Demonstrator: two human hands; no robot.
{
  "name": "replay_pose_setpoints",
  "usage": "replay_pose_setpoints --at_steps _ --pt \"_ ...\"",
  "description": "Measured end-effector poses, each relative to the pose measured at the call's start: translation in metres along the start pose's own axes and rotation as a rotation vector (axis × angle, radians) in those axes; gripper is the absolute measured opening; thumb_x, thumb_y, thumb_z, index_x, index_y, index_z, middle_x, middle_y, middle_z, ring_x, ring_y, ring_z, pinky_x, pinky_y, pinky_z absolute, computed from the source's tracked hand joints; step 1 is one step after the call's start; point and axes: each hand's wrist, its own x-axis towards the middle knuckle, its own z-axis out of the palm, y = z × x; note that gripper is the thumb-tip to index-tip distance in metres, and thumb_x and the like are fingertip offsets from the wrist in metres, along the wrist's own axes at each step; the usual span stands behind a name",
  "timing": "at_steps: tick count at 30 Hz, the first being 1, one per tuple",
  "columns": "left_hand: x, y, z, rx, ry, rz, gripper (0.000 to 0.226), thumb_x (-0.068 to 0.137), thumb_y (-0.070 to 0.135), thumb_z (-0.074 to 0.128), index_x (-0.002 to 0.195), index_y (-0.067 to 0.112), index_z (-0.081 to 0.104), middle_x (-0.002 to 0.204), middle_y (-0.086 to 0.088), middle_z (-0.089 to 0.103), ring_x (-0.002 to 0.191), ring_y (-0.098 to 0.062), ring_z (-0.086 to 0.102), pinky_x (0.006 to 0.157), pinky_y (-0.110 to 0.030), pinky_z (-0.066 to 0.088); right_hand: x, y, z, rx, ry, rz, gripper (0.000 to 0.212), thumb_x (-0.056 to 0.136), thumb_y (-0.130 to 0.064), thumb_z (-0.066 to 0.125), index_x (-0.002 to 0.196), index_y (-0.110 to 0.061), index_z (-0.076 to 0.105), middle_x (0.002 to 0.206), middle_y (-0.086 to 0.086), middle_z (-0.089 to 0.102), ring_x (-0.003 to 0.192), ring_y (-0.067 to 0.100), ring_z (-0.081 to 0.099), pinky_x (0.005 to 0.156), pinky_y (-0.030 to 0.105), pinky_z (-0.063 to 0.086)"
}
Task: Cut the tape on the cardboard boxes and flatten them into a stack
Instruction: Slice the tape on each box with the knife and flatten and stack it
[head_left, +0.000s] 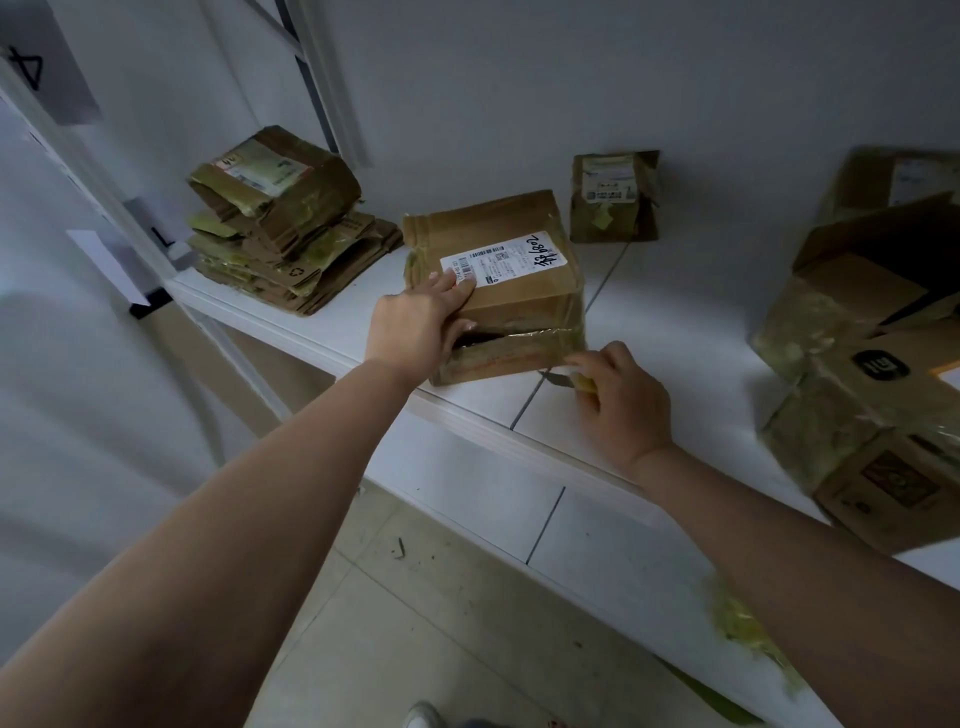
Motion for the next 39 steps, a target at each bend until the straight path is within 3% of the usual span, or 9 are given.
replay_pose_setpoints --at_steps 4,8,11,18,23,30,35,37,39 --pt "0.001 0.000 -0.001 0.011 0.007 0.015 0.048 0.100 0.040 0.044 0.146 0.028 0.039 0.148 0.002 0.045 0.136 -0.020 0.041 0.087 -0.040 0.048 0.011 -0.018 0.005 0.049 -0.079 -0.090 0.035 0.076 -0.001 0.071 0.109 -0.015 0.069 0.105 0.004 0.066 0.073 0.029 0.066 0.060 0.031 0.053" --pt "0.000 0.000 -0.004 -0.008 0.016 0.028 0.047 0.099 0.039 0.045 0.145 0.026 0.042 0.146 0.000 0.047 0.135 -0.020 0.043 0.086 -0.038 0.048 0.025 -0.033 0.002 0.014 -0.213 -0.121 0.050 0.082 -0.005 0.065 0.129 -0.021 0.058 0.133 -0.004 0.056 0.101 0.027 0.064 0.079 0.041 0.057" --pt "0.000 -0.002 -0.004 0.005 0.010 0.036 0.049 0.100 0.042 0.043 0.146 0.028 0.039 0.148 0.002 0.044 0.137 -0.019 0.041 0.086 -0.038 0.046 0.031 -0.040 0.000 -0.088 -0.372 -0.072 0.052 0.094 -0.013 0.052 0.142 -0.026 0.039 0.146 -0.007 0.039 0.110 0.025 0.057 0.087 0.039 0.051" --pt "0.002 -0.008 -0.008 0.009 -0.022 0.070 0.054 0.097 0.048 0.045 0.148 0.030 0.034 0.151 0.002 0.039 0.137 -0.018 0.040 0.090 -0.037 0.044 0.046 -0.052 -0.005 -0.123 -0.412 -0.104 0.034 0.094 -0.018 0.052 0.127 -0.025 0.051 0.127 -0.002 0.044 0.098 0.028 0.057 0.082 0.037 0.047" --pt "0.003 -0.010 -0.009 0.018 -0.030 0.082 0.058 0.096 0.051 0.045 0.148 0.031 0.032 0.152 0.003 0.037 0.135 -0.019 0.043 0.088 -0.035 0.044 0.035 -0.046 0.001 -0.083 -0.436 -0.055 0.038 0.097 -0.021 0.044 0.134 -0.030 0.046 0.135 -0.007 0.049 0.108 0.030 0.056 0.084 0.037 0.046" --pt "0.002 -0.006 -0.011 0.071 -0.053 0.083 0.059 0.097 0.051 0.043 0.150 0.031 0.027 0.154 0.003 0.034 0.135 -0.020 0.043 0.088 -0.036 0.048 0.027 -0.043 0.002 -0.058 -0.406 -0.098 0.034 0.093 -0.019 0.047 0.124 -0.028 0.057 0.119 -0.006 0.060 0.100 0.028 0.058 0.078 0.034 0.047" --pt "0.002 -0.008 -0.013 0.067 -0.057 0.042 0.057 0.097 0.050 0.041 0.150 0.032 0.027 0.154 0.002 0.034 0.136 -0.021 0.042 0.090 -0.038 0.047 0.002 -0.037 0.003 -0.040 -0.441 -0.169 0.020 0.087 -0.012 0.051 0.099 -0.020 0.066 0.099 -0.001 0.064 0.080 0.032 0.063 0.062 0.027 0.041" --pt "0.003 -0.008 -0.013 0.089 -0.057 0.049 0.059 0.097 0.052 0.041 0.151 0.033 0.026 0.154 0.002 0.034 0.133 -0.021 0.045 0.088 -0.037 0.047 -0.006 -0.032 0.004 -0.027 -0.465 -0.146 0.026 0.088 -0.014 0.051 0.109 -0.023 0.065 0.105 -0.004 0.065 0.080 0.031 0.065 0.062 0.030 0.048" --pt "0.002 -0.004 -0.013 0.076 -0.074 0.039 0.060 0.096 0.053 0.042 0.151 0.034 0.026 0.155 0.004 0.033 0.133 -0.020 0.045 0.088 -0.035 0.046 -0.001 -0.029 0.000 -0.036 -0.495 -0.132 0.033 0.091 -0.018 0.048 0.120 -0.029 0.060 0.115 -0.008 0.063 0.093 0.026 0.064 0.073 0.031 0.050"
